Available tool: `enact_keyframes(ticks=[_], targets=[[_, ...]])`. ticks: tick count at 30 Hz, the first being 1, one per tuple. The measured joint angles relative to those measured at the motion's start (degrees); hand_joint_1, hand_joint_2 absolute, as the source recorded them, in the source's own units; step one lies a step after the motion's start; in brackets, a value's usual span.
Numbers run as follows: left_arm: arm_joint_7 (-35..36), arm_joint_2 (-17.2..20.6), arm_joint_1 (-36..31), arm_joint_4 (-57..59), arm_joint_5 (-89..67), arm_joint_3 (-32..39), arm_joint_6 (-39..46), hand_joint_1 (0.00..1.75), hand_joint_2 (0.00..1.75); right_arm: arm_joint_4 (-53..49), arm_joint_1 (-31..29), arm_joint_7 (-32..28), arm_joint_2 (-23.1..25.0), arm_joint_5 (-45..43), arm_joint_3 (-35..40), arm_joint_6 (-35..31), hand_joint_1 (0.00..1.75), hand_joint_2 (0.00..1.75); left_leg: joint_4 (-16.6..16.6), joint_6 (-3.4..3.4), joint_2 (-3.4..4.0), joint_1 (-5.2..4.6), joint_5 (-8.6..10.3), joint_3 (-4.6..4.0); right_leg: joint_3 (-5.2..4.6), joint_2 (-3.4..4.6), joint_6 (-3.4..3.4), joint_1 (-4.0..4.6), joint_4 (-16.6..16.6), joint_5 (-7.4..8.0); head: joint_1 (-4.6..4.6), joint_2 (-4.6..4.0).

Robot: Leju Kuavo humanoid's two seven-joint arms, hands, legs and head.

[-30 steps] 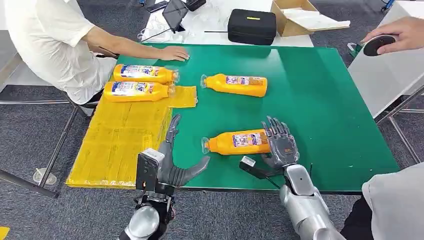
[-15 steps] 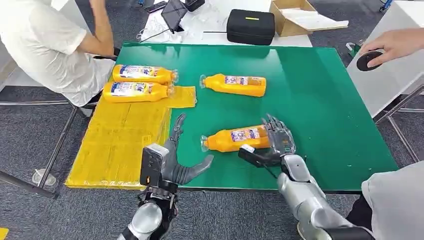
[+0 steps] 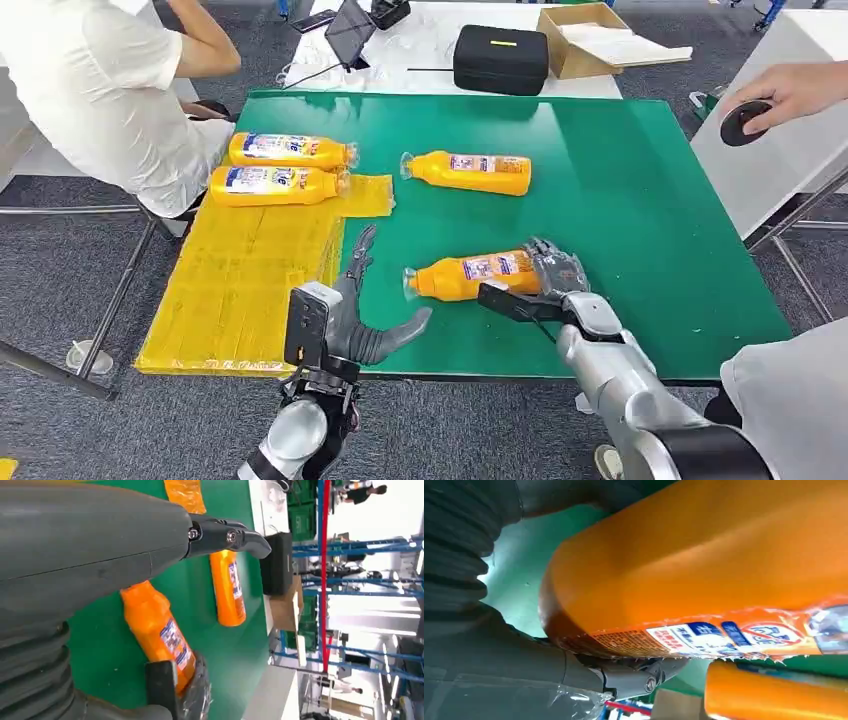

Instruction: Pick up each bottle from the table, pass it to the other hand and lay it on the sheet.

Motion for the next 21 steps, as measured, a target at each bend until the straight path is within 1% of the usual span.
enact_keyframes(ticks=[4, 8, 11, 17, 19, 21], targets=[[0.11, -0.15, -0.28, 0.42, 0.61, -0.02, -0.48, 0.0, 1.75, 0.37, -0.89, -1.12, -0.66, -0.55, 0.04, 2.82, 1.75, 1.75, 0.0, 0.03, -0.09, 0.0, 0.03, 0.08, 0.15, -0.1, 0.01, 0.0, -0.01, 0.0, -0.02, 0.0], [-0.07, -0.48, -0.71, 0.96, 0.87, -0.02, -0.74, 0.0, 1.75, 0.52, -0.97, -4.51, -1.25, -1.4, 0.07, 3.21, 1.75, 1.75, 0.0, 0.04, -0.09, 0.0, 0.03, 0.13, 0.26, -0.1, 0.02, 0.0, -0.03, 0.01, -0.02, 0.0], [-0.94, -0.57, -0.72, 1.18, 0.85, 0.0, -0.52, 0.0, 1.75, 0.52, -0.67, -10.0, -1.44, -4.33, -0.02, 2.25, 1.75, 1.75, 0.0, 0.03, -0.08, 0.0, 0.02, 0.13, 0.26, -0.09, 0.03, 0.0, -0.03, 0.01, -0.02, 0.0], [-3.34, -0.57, -0.56, 1.18, 2.11, 0.09, 1.0, 0.0, 1.75, 0.48, 1.92, -23.05, -1.42, -16.47, -2.53, -0.46, 1.75, 1.75, 0.0, 0.02, -0.07, 0.0, -0.01, 0.08, 0.24, -0.07, 0.03, 0.03, -0.02, 0.03, -0.02, 0.0], [-4.51, -0.57, -0.18, 1.16, 2.69, 0.31, 2.58, 0.0, 1.75, 0.24, 3.03, -26.32, -0.96, -20.42, -3.65, -1.43, 1.75, 1.75, -0.01, 0.01, -0.09, 0.01, -0.01, 0.05, 0.22, -0.07, 0.03, 0.05, -0.01, 0.02, -0.02, 0.0], [-7.27, -0.57, 0.72, 0.88, 2.23, 0.79, 6.35, 0.0, 1.75, -0.67, 4.52, -29.65, 0.06, -26.45, -5.22, -2.21, 1.75, 1.75, -0.02, 0.01, -0.1, 0.02, 0.0, -0.02, 0.16, -0.07, 0.03, 0.06, 0.0, 0.02, -0.04, 0.0]])
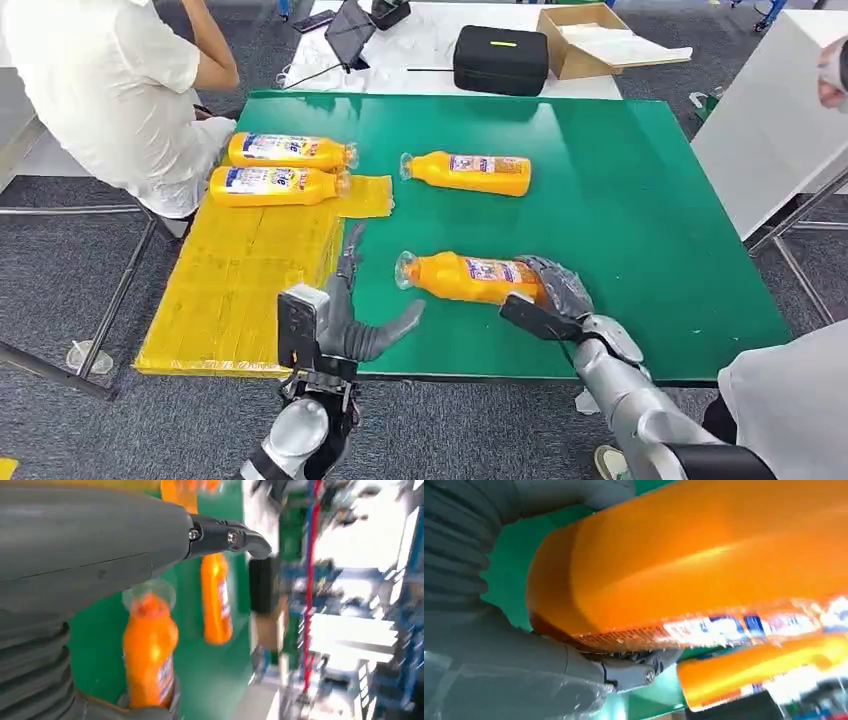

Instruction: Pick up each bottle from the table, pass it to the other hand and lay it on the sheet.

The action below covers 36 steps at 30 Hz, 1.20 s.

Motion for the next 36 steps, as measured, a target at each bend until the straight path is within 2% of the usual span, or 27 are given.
enact_keyframes(ticks=[5, 10, 14, 17, 23, 28, 36], targets=[[-2.48, 0.02, 2.72, -1.65, 3.09, 1.86, 3.01, 0.0, 1.75, -4.1, 4.29, -2.94, 2.59, -9.01, -2.67, -0.83, 1.75, 1.75, 0.0, 0.0, 0.0, 0.04, 0.01, -0.21, -0.2, -0.01, 0.0, 0.0, 0.01, -0.01, 0.02, 0.0], [-2.43, 0.9, 8.01, -5.65, 10.87, 4.81, 2.76, 0.0, 1.75, -16.06, 13.46, -2.13, 5.62, -22.25, -1.53, -0.77, 1.75, 1.75, 0.0, 0.0, -0.05, 0.04, -0.01, -0.54, -0.49, -0.06, 0.01, -0.01, 0.02, -0.05, 0.02, 0.0], [1.7, 2.3, 11.22, -7.94, 15.78, 5.9, -2.09, 0.0, 1.75, -26.11, 19.99, -0.62, 6.87, -26.53, 2.25, -1.18, 1.75, 1.75, -0.01, -0.01, -0.04, 0.03, -0.01, -0.76, -0.71, -0.06, 0.01, -0.02, 0.02, -0.06, 0.0, 0.0], [4.36, 3.56, 12.34, -8.22, 17.0, 5.9, -6.89, 0.0, 1.75, -31.53, 22.55, 0.82, 7.5, -26.88, 6.59, -1.25, 1.75, 1.75, -0.01, -0.02, -0.02, 0.03, -0.01, -0.81, -0.8, -0.03, 0.0, -0.02, 0.02, -0.06, 0.0, 0.0], [5.06, 4.2, 12.34, -8.22, 15.38, 5.27, -9.52, 0.0, 1.75, -34.71, 22.36, 2.83, 8.29, -26.13, 14.49, 1.44, 1.75, 1.75, -0.01, -0.04, -0.01, 0.04, 0.05, -0.81, -0.8, -0.04, -0.01, -0.02, 0.02, -0.04, 0.02, 0.0], [4.82, 3.91, 10.85, -7.59, 12.68, 4.96, -10.46, 0.0, 1.75, -32.77, 19.31, 4.69, 8.62, -25.65, 21.04, 5.65, 1.75, 1.75, -0.01, -0.04, -0.03, 0.03, 0.08, -0.8, -0.8, -0.06, -0.01, -0.02, 0.02, -0.02, 0.04, 0.0], [5.15, 3.74, 9.84, -6.6, 12.63, 4.94, -11.09, 0.0, 1.75, -30.21, 16.7, 5.26, 8.79, -25.68, 24.76, 7.19, 1.75, 1.75, -0.01, -0.05, -0.02, 0.03, 0.07, -0.82, -0.81, -0.06, 0.0, -0.02, 0.02, -0.02, 0.04, 0.0]])
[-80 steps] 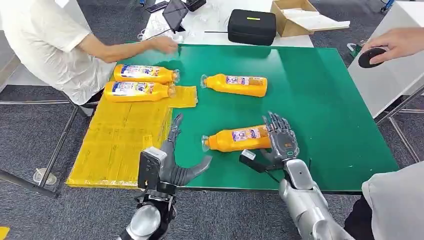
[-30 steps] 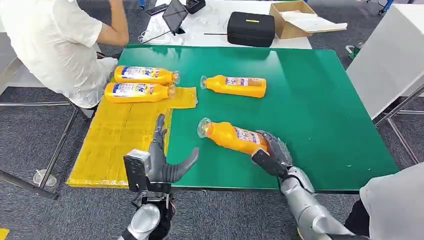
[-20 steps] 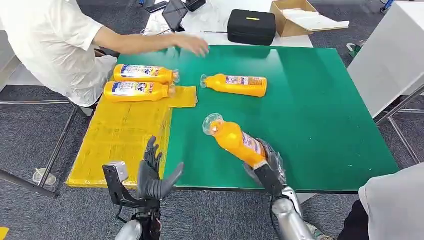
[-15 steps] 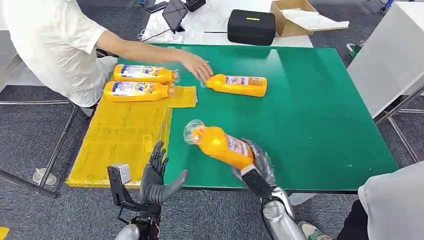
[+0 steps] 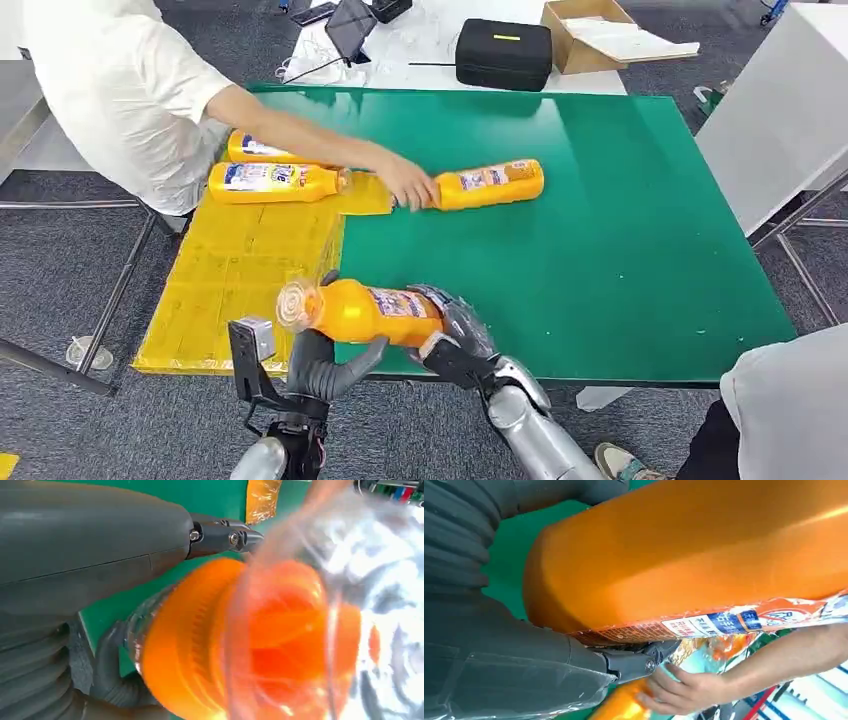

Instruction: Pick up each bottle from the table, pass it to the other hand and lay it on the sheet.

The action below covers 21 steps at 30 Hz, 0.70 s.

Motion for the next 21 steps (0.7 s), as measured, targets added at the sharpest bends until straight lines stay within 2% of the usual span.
enact_keyframes(ticks=[14, 15, 16, 17, 21], targets=[[-0.92, -1.68, -2.2, 0.41, 1.27, 0.09, -1.14, 0.0, 1.75, 5.33, -3.26, 0.31, 2.03, -0.37, 5.0, 2.27, 1.75, 1.75, 0.0, 0.0, 0.0, 0.0, 0.01, 0.0, 0.0, 0.0, 0.0, 0.0, 0.01, 0.0, -0.02, 0.0], [-0.92, -1.7, -2.22, 0.41, 1.29, 0.09, -1.14, 0.07, 1.75, 5.49, -3.34, 0.31, 2.05, -0.37, 5.14, 2.27, 1.75, 1.75, 0.0, 0.0, 0.0, 0.0, 0.01, 0.0, -0.01, 0.0, 0.0, 0.0, 0.0, 0.0, -0.02, 0.0], [-0.92, -1.7, -2.22, 0.42, 1.38, 0.09, -1.16, 1.5, 1.75, 5.68, -3.44, 0.28, 2.05, -0.44, 5.27, 2.27, 1.75, 1.75, 0.0, 0.0, 0.0, 0.0, 0.01, 0.0, -0.01, 0.0, 0.0, 0.0, 0.0, 0.0, -0.02, 0.0], [-0.92, -1.7, -2.24, 0.44, 1.53, 0.09, -1.2, 1.75, 1.75, 5.84, -3.52, 0.26, 2.05, -0.55, 5.38, 2.27, 1.75, 1.75, 0.0, 0.0, 0.0, 0.0, 0.0, 0.0, -0.01, 0.0, 0.0, 0.0, 0.0, 0.0, -0.02, 0.0], [-0.52, -1.75, -2.55, 0.67, 4.32, 0.15, -2.29, 1.75, 1.75, 6.38, -4.04, 0.15, 2.12, -0.85, 6.07, 2.8, 1.75, 1.75, 0.0, 0.0, 0.0, 0.0, 0.01, 0.0, -0.01, 0.0, 0.0, 0.0, 0.0, 0.0, -0.02, 0.0]])
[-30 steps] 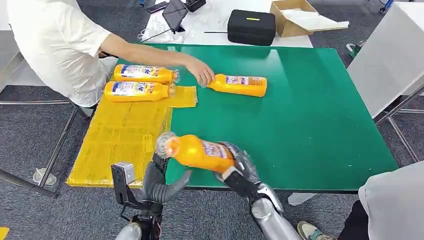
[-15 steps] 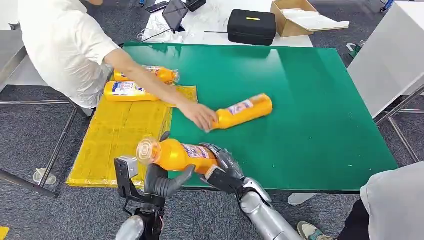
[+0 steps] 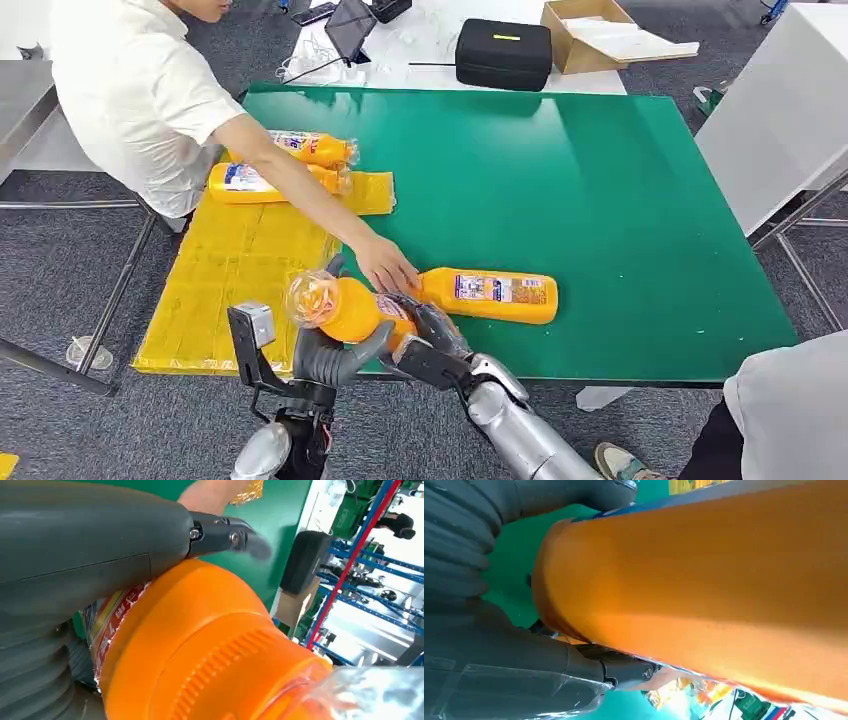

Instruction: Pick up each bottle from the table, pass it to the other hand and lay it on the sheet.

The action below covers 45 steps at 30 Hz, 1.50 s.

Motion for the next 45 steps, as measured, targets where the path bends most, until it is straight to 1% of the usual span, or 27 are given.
enact_keyframes(ticks=[3, 4, 5, 6, 7, 10, 16, 18, 19, 20, 22, 23, 24, 25, 26, 27, 31, 33, 34, 35, 37, 39, 41, 43, 45], targets=[[-0.37, -0.13, -0.53, 0.26, 2.13, 0.42, -0.68, 1.75, 1.75, 0.26, -0.33, -0.02, 0.17, -0.46, 0.35, 0.35, 1.75, 1.75, 0.0, 0.0, 0.0, 0.0, 0.0, 0.0, 0.0, 0.0, 0.0, 0.0, 0.0, 0.0, 0.0, 0.0], [-0.46, -0.13, -0.61, 0.26, 3.04, 0.68, -1.09, 1.75, 1.75, 0.37, -0.45, -0.09, 0.24, -0.81, 0.57, 0.53, 1.71, 1.75, 0.0, 0.0, 0.0, 0.0, 0.01, 0.01, 0.0, 0.01, 0.0, 0.01, 0.0, 0.0, 0.0, 0.0], [-0.46, -0.13, -0.67, 0.26, 3.76, 0.96, -1.51, 1.75, 1.75, 0.48, -0.5, -0.28, 0.26, -1.2, 0.74, 0.61, 1.13, 1.75, 0.0, 0.0, 0.0, 0.0, 0.01, 0.01, 0.0, 0.01, 0.0, 0.01, 0.0, 0.0, 0.0, 0.0], [-0.46, -0.13, -0.69, 0.26, 4.38, 1.14, -1.9, 1.75, 1.75, 0.57, -0.48, -0.57, 0.28, -1.64, 0.9, 0.64, 0.03, 1.75, 0.0, 0.0, 0.0, 0.01, 0.01, 0.01, 0.0, 0.0, 0.0, 0.0, 0.01, 0.0, 0.0, 0.0], [-0.46, -0.13, -0.69, 0.24, 4.77, 1.31, -2.14, 1.75, 1.75, 0.66, -0.48, -0.77, 0.35, -2.1, 1.01, 0.68, 0.0, 1.75, 0.0, 0.0, 0.0, 0.01, 0.01, 0.01, 0.0, 0.0, 0.0, 0.0, 0.01, 0.0, 0.02, 0.0], [-0.46, -0.13, -1.07, 0.26, 5.23, 1.51, -2.03, 1.75, 1.75, 0.85, -0.44, -1.75, 0.57, -4.13, 1.36, 1.49, 0.0, 1.75, 0.0, 0.0, 0.0, 0.0, 0.01, 0.01, 0.0, 0.0, 0.0, 0.0, 0.01, 0.0, 0.02, 0.0], [-2.1, -0.28, -1.75, 0.24, 2.15, 1.57, 2.57, 1.75, 1.75, 0.09, 0.3, -0.92, 1.35, -7.65, 1.64, 3.59, 0.0, 1.75, 0.0, 0.0, 0.0, 0.0, 0.0, 0.0, 0.0, -0.01, 0.0, 0.0, 0.0, 0.0, 0.02, 0.0], [-2.41, -0.33, -1.77, 0.22, 1.29, 1.57, 3.89, 1.75, 1.75, -0.33, 0.76, -0.65, 1.49, -7.82, 1.75, 3.41, 0.0, 1.75, 0.0, 0.0, 0.0, 0.0, 0.0, 0.0, 0.0, 0.0, 0.0, 0.0, 0.01, 0.0, 0.0, 0.0], [-2.69, -0.33, -1.78, 0.2, 0.41, 1.57, 5.0, 1.75, 1.75, -0.57, 1.0, -0.46, 1.55, -7.39, 1.79, 2.33, 0.0, 1.75, 0.0, 0.0, 0.0, 0.0, 0.0, 0.0, -0.01, 0.01, 0.0, 0.0, 0.0, 0.0, 0.02, 0.0], [-3.23, -0.33, -1.76, 0.07, -0.94, 1.57, 6.39, 1.75, 1.75, -0.96, 1.3, -0.33, 1.51, -5.74, 1.97, 0.45, 0.0, 1.75, 0.0, 0.0, 0.0, 0.0, 0.0, 0.0, -0.01, 0.0, 0.0, 0.0, 0.0, 0.0, 0.0, 0.0], [-4.46, -0.33, -1.73, -0.33, -4.5, 1.9, 10.04, 1.75, 1.75, -2.01, 2.06, 0.59, 1.31, 0.74, 2.73, -8.65, 0.0, 1.75, 0.0, 0.0, 0.0, 0.0, 0.0, 0.01, -0.01, 0.02, 0.0, 0.0, 0.01, 0.0, 0.04, 0.0], [-5.07, -0.22, -1.64, -0.65, -6.82, 2.6, 12.14, 1.75, 1.75, -2.53, 2.41, 1.72, 1.01, 6.28, 3.38, -15.02, 0.0, 1.75, 0.0, 0.0, 0.0, 0.0, 0.0, 0.01, -0.02, 0.02, 0.0, 0.0, 0.0, 0.0, -0.02, 0.0], [-5.51, -0.09, -1.56, -1.03, -9.05, 3.17, 12.96, 1.75, 1.75, -2.91, 2.71, 3.35, 0.54, 11.43, 3.94, -19.93, 0.0, 1.75, 0.0, 0.0, 0.0, 0.0, 0.0, 0.01, -0.02, 0.01, 0.0, 0.0, 0.0, 0.0, 0.02, 0.0], [-5.73, 0.11, -1.28, -1.95, -11.72, 3.85, 13.38, 1.75, 1.75, -3.37, 2.96, 5.69, -0.44, 16.85, 4.46, -24.1, 0.0, 1.75, 0.0, 0.0, -0.02, 0.0, 0.01, 0.0, -0.02, -0.02, 0.0, 0.0, 0.0, 0.0, 0.0, 0.0], [-5.71, 0.26, -0.68, -3.2, -14.24, 4.59, 13.44, 1.75, 1.75, -3.94, 3.32, 8.14, -1.8, 21.71, 4.66, -26.76, 0.0, 1.75, 0.0, 0.0, -0.02, 0.0, 0.0, 0.01, -0.01, -0.03, 0.0, 0.0, 0.0, 0.0, 0.0, 0.0], [-5.66, 0.31, -0.38, -3.7, -15.13, 4.86, 13.44, 1.75, 1.75, -4.16, 3.53, 8.99, -2.35, 23.3, 4.7, -27.55, 0.0, 1.75, 0.0, 0.0, -0.03, 0.0, 0.0, 0.0, -0.01, -0.03, 0.0, -0.01, 0.0, 0.0, 0.0, 0.0], [-5.62, 0.39, -0.26, -4.36, -16.33, 5.2, 13.44, 1.75, 1.75, -4.4, 3.63, 9.72, -2.76, 24.63, 4.72, -28.18, 0.0, 1.75, 0.0, 0.0, -0.03, 0.0, 0.0, 0.0, -0.01, -0.04, 0.0, -0.01, 0.0, 0.0, 0.0, 0.0], [-5.29, 0.68, 0.78, -6.6, -22.32, 6.84, 14.01, 1.75, 1.75, -6.15, 5.13, 13.88, -5.62, 32.01, 4.22, -31.21, 0.0, 1.75, 0.0, 0.01, -0.1, -0.03, 0.0, -0.02, 0.02, -0.09, 0.0, -0.04, 0.0, -0.01, 0.0, 0.0], [-5.16, 1.05, 2.17, -9.04, -26.59, 9.81, 14.19, 1.75, 1.75, -9.04, 7.07, 14.47, -9.33, 35.8, 1.79, -31.67, 0.0, 1.75, 0.0, 0.04, -0.09, -0.08, -0.04, -0.05, -0.01, -0.05, 0.02, -0.06, -0.02, 0.01, 0.0, 0.0], [-5.16, 1.05, 2.47, -9.53, -26.75, 10.23, 14.1, 1.75, 1.75, -9.9, 7.61, 14.47, -9.97, 36.33, 1.29, -31.65, 0.0, 1.75, 0.01, 0.04, -0.09, -0.08, -0.03, -0.04, -0.02, -0.06, 0.02, -0.05, -0.03, 0.01, 0.02, 0.0], [-5.18, 1.03, 2.72, -9.97, -27.49, 10.64, 14.6, 1.75, 1.75, -10.6, 8.02, 15.11, -10.38, 37.58, 0.94, -31.76, 0.0, 1.75, 0.01, 0.02, -0.09, -0.08, -0.01, -0.04, -0.02, -0.08, 0.01, -0.02, -0.02, 0.01, 0.0, 0.0], [-5.25, 1.07, 2.75, -9.99, -32.09, 11.13, 17.36, 1.75, 1.75, -11.52, 8.53, 18.13, -11.0, 42.35, 0.11, -32.74, 0.0, 1.75, 0.01, 0.01, -0.09, -0.06, -0.01, -0.03, -0.02, -0.07, 0.01, 0.0, -0.02, 0.01, 0.0, 0.0], [-4.65, 1.16, 2.72, -9.96, -35.84, 11.54, 18.16, 1.75, 1.75, -13.25, 9.35, 18.99, -11.61, 43.6, -1.93, -33.51, 0.0, 1.75, 0.01, 0.01, -0.1, -0.06, 0.0, -0.03, -0.01, -0.08, 0.01, 0.0, -0.01, 0.0, 0.02, 0.0], [-2.38, 1.42, 2.67, -9.81, -39.02, 11.8, 17.72, 1.75, 1.75, -14.93, 10.02, 17.92, -11.89, 43.58, -4.66, -33.66, 0.0, 1.75, 0.01, 0.01, -0.09, -0.02, 0.0, -0.02, -0.01, -0.07, 0.01, -0.02, -0.01, 0.01, 0.0, 0.0], [1.86, 1.81, 1.96, -8.42, -45.91, 11.85, 17.51, 1.75, 1.75, -16.17, 10.64, 17.25, -11.91, 44.87, -7.16, -33.68, 0.0, 1.75, 0.01, 0.01, -0.09, -0.03, 0.0, -0.02, -0.01, -0.07, 0.01, -0.03, -0.02, 0.01, 0.02, 0.0]])
